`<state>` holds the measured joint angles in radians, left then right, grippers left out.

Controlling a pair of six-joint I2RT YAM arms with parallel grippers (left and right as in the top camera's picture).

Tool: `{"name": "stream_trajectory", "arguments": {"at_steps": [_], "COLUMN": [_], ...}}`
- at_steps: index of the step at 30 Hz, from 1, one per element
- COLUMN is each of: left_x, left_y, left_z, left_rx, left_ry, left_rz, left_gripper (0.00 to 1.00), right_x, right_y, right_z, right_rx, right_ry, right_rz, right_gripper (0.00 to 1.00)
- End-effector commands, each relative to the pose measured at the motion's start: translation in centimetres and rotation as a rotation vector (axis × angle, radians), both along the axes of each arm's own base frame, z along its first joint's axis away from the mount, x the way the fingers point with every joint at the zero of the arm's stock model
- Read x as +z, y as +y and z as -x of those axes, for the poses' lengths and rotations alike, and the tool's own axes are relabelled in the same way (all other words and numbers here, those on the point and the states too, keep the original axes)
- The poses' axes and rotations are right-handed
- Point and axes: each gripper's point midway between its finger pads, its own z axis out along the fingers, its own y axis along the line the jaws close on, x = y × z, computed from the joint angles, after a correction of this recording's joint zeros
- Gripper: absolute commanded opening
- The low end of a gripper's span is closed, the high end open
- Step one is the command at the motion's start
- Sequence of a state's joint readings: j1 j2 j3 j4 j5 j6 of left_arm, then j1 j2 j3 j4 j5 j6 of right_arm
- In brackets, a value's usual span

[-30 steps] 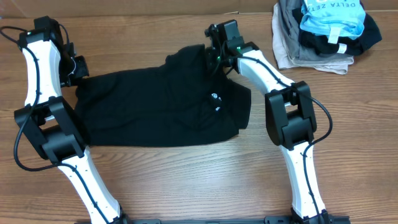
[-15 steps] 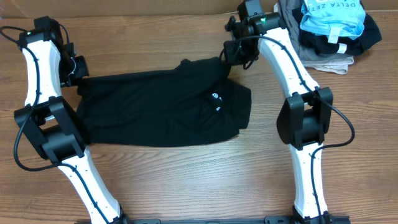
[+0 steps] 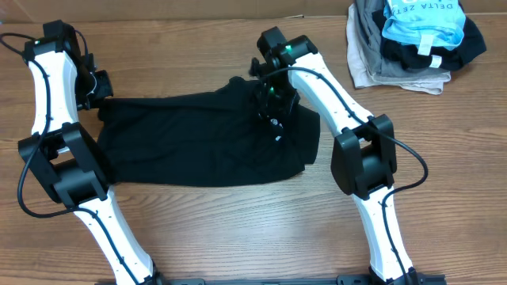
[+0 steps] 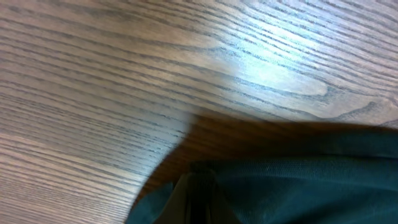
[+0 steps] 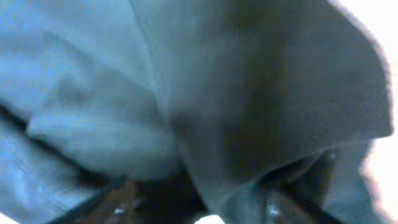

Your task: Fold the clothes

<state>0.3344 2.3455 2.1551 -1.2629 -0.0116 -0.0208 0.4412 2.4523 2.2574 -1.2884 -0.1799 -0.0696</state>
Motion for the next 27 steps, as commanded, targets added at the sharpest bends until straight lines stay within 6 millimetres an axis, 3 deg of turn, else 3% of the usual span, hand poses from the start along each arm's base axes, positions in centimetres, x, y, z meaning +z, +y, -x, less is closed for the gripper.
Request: {"name": "stream_trajectory", "arguments": {"at_steps": [1, 7, 17, 20, 22, 27], "left_x": [1.7, 1.7, 1.7, 1.7, 1.7, 1.7], "left_y": [0.1, 0.1, 0.1, 0.1, 0.1, 0.2], "left_z": [-0.6, -0.6, -0.6, -0.6, -0.7, -0.7], "left_rx": [0.008, 0.008, 0.008, 0.008, 0.009, 0.008], "left_ry": [-0.046, -0.046, -0.045, -0.047, -0.049, -0.052], "left_rz": [-0.009, -0.009, -0.009, -0.01, -0.011, -0.012], "left_gripper": [0.04, 0.04, 0.04, 0.04, 0.04, 0.04], "right_x": [2.6, 2.5, -2.2, -2.5, -2.3, -1.6], "right_y": [-1.5, -2.0, -4.2, -4.2, -4.3, -2.6], "right_z": [-3.3, -6.9, -8.4, -8.8, -9.5, -10.2], "right_rx": [-0.033, -0.064, -0.114, -0.124, -0.153, -0.133], "right_ry": [-0.157, -0.302, -0.242, -0.237, -0.253, -0.272], "right_rz": [0.05, 0.091, 0.08, 0.048, 0.027, -0.075], "right_gripper": [0.77, 0.83, 0.82, 0.59, 0.5, 0.2]}}
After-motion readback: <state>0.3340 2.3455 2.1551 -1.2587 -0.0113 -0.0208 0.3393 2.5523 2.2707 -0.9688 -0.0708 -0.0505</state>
